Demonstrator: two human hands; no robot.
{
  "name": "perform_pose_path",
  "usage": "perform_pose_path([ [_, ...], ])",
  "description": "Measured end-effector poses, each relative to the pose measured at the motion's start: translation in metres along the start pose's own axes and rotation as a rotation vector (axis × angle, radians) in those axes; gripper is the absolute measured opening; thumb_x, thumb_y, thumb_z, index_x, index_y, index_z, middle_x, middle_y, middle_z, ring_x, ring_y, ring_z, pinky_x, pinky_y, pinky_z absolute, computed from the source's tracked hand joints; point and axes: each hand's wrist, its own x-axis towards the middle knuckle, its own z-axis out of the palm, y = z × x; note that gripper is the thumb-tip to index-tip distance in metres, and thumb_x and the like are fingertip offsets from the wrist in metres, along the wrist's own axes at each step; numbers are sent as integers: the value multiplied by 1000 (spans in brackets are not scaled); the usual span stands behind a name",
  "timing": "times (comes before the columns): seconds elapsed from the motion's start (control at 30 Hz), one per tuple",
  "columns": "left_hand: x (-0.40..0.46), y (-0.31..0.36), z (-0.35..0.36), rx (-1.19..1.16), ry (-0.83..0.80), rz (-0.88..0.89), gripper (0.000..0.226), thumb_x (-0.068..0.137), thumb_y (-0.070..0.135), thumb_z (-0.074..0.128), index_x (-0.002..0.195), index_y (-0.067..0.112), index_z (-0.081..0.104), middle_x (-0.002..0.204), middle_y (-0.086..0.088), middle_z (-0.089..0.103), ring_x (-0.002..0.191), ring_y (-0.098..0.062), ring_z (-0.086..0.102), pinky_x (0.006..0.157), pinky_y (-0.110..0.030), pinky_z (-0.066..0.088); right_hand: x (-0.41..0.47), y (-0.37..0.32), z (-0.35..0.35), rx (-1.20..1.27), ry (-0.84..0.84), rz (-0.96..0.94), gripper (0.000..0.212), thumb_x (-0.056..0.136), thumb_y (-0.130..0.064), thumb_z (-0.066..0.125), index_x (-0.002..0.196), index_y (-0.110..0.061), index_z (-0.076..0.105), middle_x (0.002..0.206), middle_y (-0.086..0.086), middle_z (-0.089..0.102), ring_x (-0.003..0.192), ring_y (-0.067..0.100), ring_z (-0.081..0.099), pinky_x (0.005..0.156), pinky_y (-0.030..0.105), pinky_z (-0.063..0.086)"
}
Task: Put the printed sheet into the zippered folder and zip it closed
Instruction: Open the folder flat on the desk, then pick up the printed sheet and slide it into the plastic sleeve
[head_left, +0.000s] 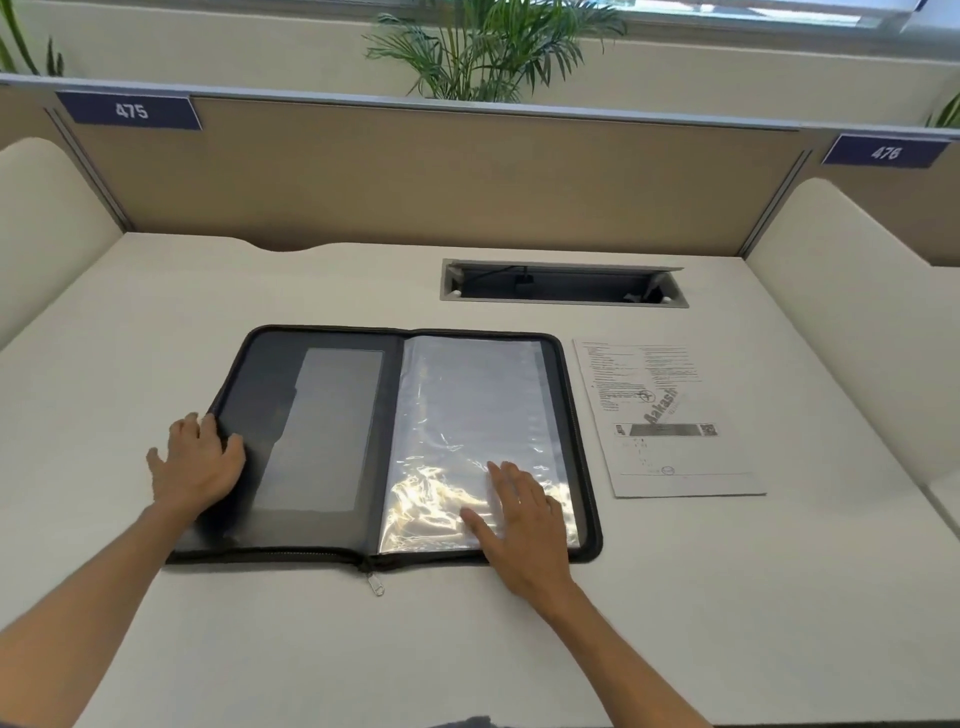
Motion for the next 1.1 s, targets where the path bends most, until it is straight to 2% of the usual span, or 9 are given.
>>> perform_pose_path([
  [0.1,-13,27,1,30,134,73,69,85,43,33,137,-2,37,147,-23,34,139,-36,25,108,-63,18,5,9,-17,182,29,9,70,91,-66,41,151,-33,23,157,-8,28,144,11,24,116,36,23],
  [0.2,-30,66,6,20,231,232,61,86,40,44,133,1,43,144,-23,40,136,-37,32,108,-60,22,9,25,-38,243,86,-21,60,93,-53,51,146,-28,37,150,-9,40,138,9,34,113,31,32],
  [0.3,-56,117,15,-51,277,419,53,84,40,43,123,5,52,128,-19,55,120,-35,49,101,-53,35,11,48,-61,267,146,3,46,91,-45,57,134,-30,50,135,-12,55,120,5,52,99,29,46],
  [0.5,-112,222,46,-264,238,573,42,85,36,49,116,11,61,117,-9,65,108,-28,59,93,-44,44,13,111,-101,306,241,174,35,89,-39,63,121,-26,62,104,-14,69,91,2,63,81,30,54],
  [0.7,-154,304,78,-341,101,656,39,88,30,55,120,11,60,121,-7,64,110,-25,58,93,-39,44,17,186,-137,199,333,340,34,88,-35,64,119,-21,64,113,-6,68,97,10,63,80,32,52],
  [0.8,-169,337,94,-330,21,700,46,92,35,53,132,13,53,133,-6,56,122,-24,50,101,-38,39,20,224,-154,15,298,451,47,89,-39,60,129,-14,58,133,6,56,119,25,53,94,42,46],
  [0.9,-180,361,110,-194,-57,790,63,93,51,43,149,23,32,154,-5,33,142,-22,28,116,-43,21,22,248,-166,-104,239,577,64,90,-52,54,137,-9,49,141,12,48,129,31,42,100,46,38],
  [1.0,-186,373,123,-90,-102,834,68,92,62,33,152,34,21,161,1,17,149,-18,10,121,-46,2,25,259,-171,-149,200,599,70,89,-59,50,134,-6,50,139,13,49,127,31,43,99,46,38],
  [1.1,-187,376,132,-48,-132,819,67,90,64,35,150,35,29,161,1,19,149,-16,10,121,-47,-2,28,262,-172,-201,174,579,68,88,-62,49,126,-6,57,132,11,51,120,30,47,94,43,40],
])
